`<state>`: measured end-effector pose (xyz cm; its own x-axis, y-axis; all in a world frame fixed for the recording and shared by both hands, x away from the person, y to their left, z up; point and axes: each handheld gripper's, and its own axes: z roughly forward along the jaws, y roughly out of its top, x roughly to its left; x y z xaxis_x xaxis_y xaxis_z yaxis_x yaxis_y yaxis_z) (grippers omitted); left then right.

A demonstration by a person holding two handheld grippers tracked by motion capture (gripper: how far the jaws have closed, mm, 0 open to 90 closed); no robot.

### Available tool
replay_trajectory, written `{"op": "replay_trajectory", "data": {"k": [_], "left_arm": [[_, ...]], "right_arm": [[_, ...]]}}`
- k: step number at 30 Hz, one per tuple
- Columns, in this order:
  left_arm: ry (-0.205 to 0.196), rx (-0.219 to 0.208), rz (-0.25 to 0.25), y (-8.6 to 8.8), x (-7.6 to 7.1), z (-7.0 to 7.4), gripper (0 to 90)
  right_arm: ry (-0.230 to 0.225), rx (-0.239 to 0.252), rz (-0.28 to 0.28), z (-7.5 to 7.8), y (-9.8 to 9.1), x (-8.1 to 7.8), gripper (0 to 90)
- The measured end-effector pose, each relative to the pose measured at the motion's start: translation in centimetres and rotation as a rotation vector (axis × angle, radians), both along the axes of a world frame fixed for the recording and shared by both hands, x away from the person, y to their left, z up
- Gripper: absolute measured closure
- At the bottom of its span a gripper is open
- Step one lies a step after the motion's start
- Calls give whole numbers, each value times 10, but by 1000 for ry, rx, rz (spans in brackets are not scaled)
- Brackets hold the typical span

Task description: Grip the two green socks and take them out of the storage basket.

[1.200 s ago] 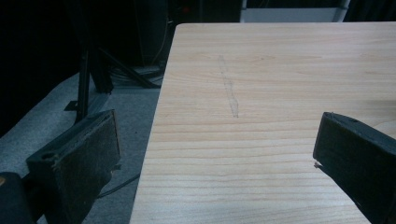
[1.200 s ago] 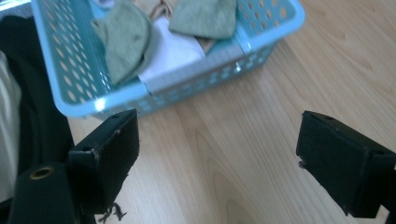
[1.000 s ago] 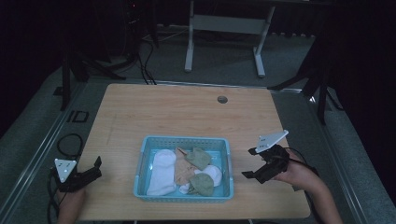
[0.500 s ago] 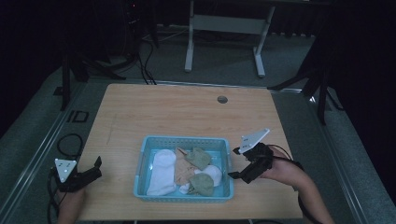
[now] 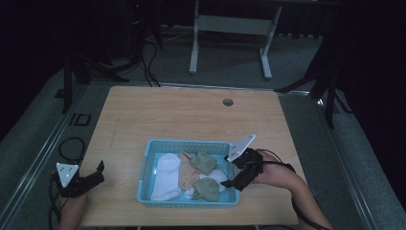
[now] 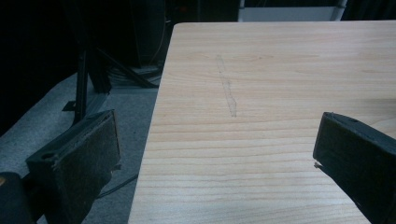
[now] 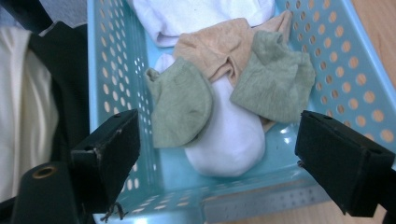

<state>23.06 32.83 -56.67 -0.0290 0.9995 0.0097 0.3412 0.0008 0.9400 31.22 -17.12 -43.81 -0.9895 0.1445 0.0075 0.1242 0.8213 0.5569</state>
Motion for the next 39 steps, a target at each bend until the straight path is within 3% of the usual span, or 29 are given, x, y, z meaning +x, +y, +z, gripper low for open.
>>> {"op": "replay_trajectory", "data": {"k": [11, 21, 27, 34, 39], "left_arm": [[2, 6, 0, 0, 0, 0, 4], [2, 5, 2, 0, 0, 0, 3], [1, 4, 1, 0, 0, 0, 4], [1, 3, 0, 0, 0, 0, 3], [1, 3, 1, 0, 0, 0, 3]], "right_arm": [[22, -18, 24, -12, 15, 6, 171], [34, -82, 68, -29, 33, 4, 309], [30, -131, 84, -39, 43, 6, 316], [69, -170, 87, -46, 55, 8, 316], [70, -198, 95, -51, 61, 9, 345]]}}
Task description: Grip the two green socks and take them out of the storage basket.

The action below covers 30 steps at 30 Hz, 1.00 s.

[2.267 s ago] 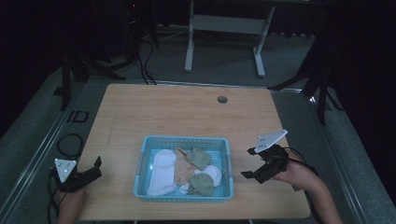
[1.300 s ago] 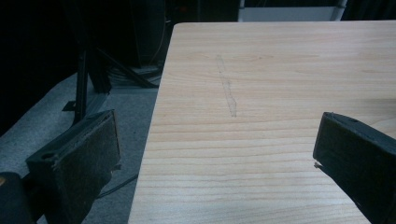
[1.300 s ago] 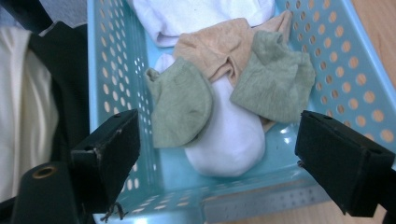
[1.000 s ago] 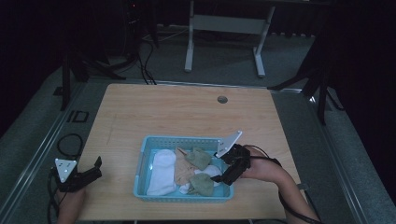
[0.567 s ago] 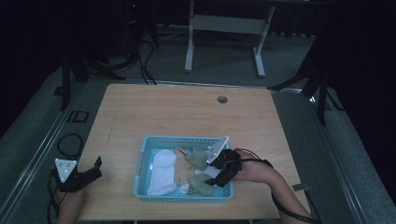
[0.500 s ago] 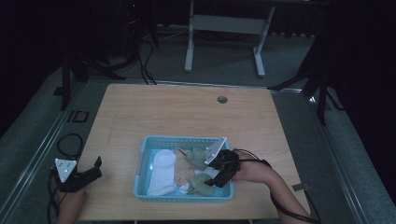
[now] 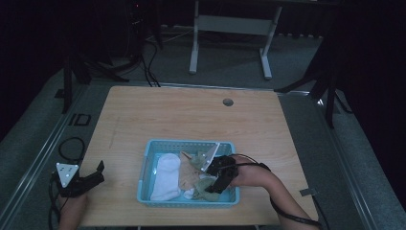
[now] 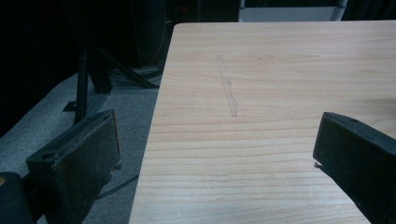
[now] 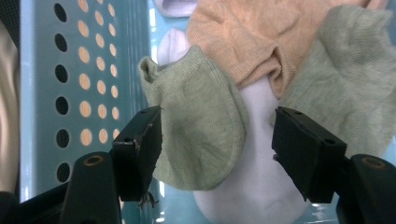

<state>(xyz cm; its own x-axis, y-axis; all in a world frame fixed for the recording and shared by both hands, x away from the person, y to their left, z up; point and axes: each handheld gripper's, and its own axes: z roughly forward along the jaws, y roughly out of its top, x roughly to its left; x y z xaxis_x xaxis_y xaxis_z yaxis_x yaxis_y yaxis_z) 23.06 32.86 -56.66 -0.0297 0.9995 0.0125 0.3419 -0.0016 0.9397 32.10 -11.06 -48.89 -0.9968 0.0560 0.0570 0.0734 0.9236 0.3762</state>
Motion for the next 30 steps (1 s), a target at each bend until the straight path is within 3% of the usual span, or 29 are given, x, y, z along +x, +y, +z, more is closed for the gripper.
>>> {"op": "replay_trajectory", "data": {"k": [5, 10, 15, 19, 26, 30], "left_arm": [[2, 1, 0, 0, 0, 0, 4], [4, 4, 0, 0, 0, 0, 4], [7, 3, 1, 0, 1, 0, 4], [6, 5, 1, 0, 1, 0, 4], [7, 6, 2, 0, 1, 0, 4], [9, 8, 2, 0, 1, 0, 3]], "right_arm": [[-6, -40, 10, -5, 2, 0, 401], [1, -49, 22, -7, 2, -1, 482], [41, -66, 46, -7, 2, -1, 615], [41, -67, 65, -3, 2, -1, 756], [27, -27, 70, 9, -3, -3, 785], [-16, -12, 51, 17, -7, -3, 767]]}}
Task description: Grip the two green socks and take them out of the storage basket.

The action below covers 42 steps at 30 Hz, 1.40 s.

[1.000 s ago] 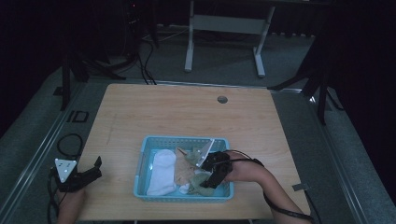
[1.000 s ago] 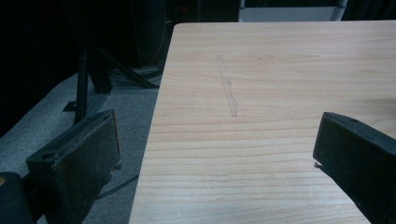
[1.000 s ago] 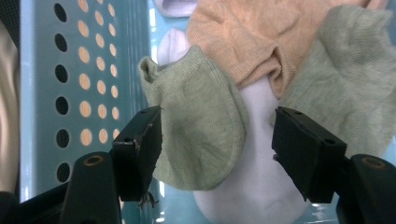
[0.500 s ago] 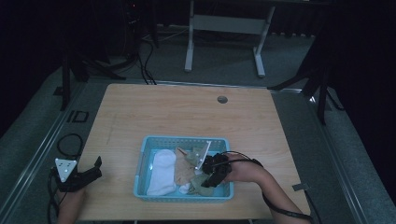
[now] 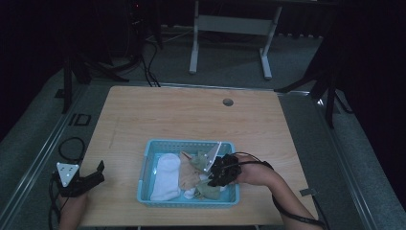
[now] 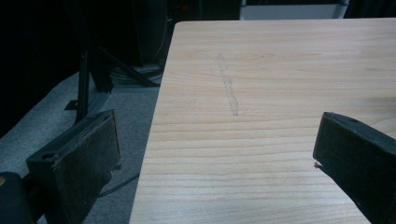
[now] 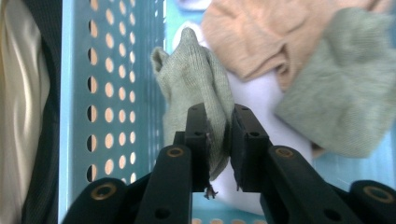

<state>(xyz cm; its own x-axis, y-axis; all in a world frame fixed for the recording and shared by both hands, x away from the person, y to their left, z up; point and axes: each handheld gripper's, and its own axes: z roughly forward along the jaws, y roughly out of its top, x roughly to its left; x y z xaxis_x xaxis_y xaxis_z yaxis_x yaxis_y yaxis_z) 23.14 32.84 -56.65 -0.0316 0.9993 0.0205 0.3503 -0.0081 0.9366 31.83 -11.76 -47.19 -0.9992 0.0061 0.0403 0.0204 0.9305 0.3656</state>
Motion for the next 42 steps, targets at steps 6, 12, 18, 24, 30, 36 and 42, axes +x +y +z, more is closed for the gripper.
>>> {"op": "replay_trajectory", "data": {"k": [6, 12, 18, 24, 30, 36, 42], "left_arm": [[-1, -1, 2, 0, 0, 0, 4], [-4, -1, 2, 0, 0, 0, 3], [-4, -1, 3, 0, 0, 0, 4], [-1, 1, 3, 0, 0, 0, 4], [0, 1, 4, 0, 0, 0, 4], [1, 5, 4, 0, 0, 0, 4], [-2, 5, 5, 0, 0, 0, 4]], "right_arm": [[-41, 36, -17, 15, -7, 3, 796], [-87, 85, -26, 40, -15, 5, 803], [-134, 127, -52, 65, -26, 7, 803], [-167, 170, -106, 92, -48, 9, 804], [-185, 195, -167, 106, -74, 11, 803], [-184, 217, -239, 109, -106, 15, 803], [-176, 219, -312, 101, -136, 17, 803]]}}
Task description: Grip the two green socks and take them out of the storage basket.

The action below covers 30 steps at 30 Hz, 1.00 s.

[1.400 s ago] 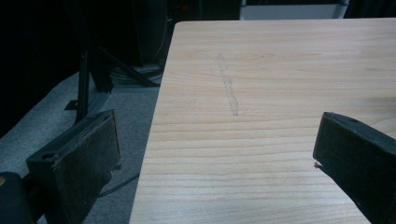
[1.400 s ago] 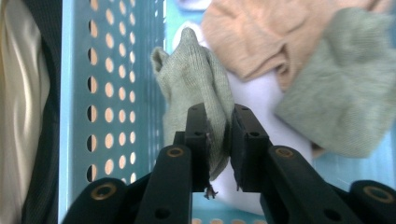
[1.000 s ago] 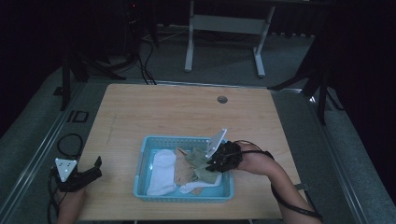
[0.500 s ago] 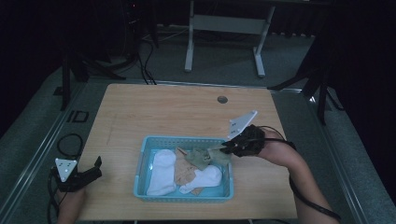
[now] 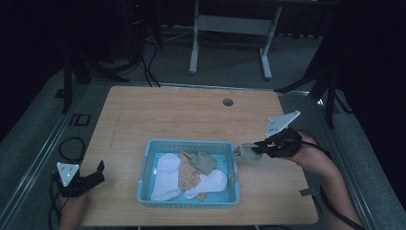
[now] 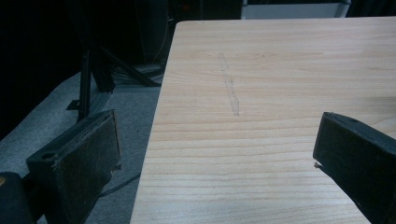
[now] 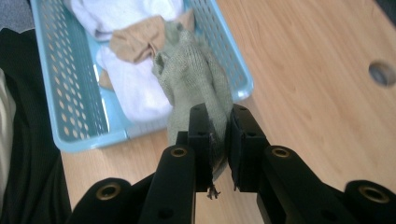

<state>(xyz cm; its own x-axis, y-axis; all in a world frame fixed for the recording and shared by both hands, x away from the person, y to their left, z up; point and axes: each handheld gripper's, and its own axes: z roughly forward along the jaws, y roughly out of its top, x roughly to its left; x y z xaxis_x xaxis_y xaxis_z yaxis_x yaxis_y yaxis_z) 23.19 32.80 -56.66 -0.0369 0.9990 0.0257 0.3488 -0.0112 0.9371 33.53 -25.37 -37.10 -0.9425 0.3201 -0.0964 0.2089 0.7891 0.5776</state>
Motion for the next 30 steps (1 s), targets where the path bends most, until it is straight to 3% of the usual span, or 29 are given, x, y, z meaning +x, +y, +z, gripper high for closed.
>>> {"op": "replay_trajectory", "data": {"k": [6, 7, 13, 15, 18, 21, 27, 30], "left_arm": [[-1, -2, -4, 0, 0, 0, 3], [-1, -1, -5, 0, 0, 0, 4], [0, 0, -5, 0, 0, 0, 4], [0, -1, -5, 0, 0, 0, 4], [0, -1, -6, 0, 0, 0, 4], [0, -1, -7, 0, -1, 0, 4], [2, 2, -9, 0, 0, 0, 3], [0, 2, -9, 0, -1, 0, 3]], "right_arm": [[48, -21, -64, -24, -23, 4, 803], [69, -16, -76, -34, -29, 5, 803], [123, -30, -96, -61, -37, 5, 803], [175, -24, -110, -80, -42, 6, 803], [198, -29, -114, -89, -44, 7, 803], [245, -47, -133, -108, -47, 11, 802], [294, -61, -159, -127, -53, 17, 800], [294, -74, -167, -130, -54, 17, 788]]}}
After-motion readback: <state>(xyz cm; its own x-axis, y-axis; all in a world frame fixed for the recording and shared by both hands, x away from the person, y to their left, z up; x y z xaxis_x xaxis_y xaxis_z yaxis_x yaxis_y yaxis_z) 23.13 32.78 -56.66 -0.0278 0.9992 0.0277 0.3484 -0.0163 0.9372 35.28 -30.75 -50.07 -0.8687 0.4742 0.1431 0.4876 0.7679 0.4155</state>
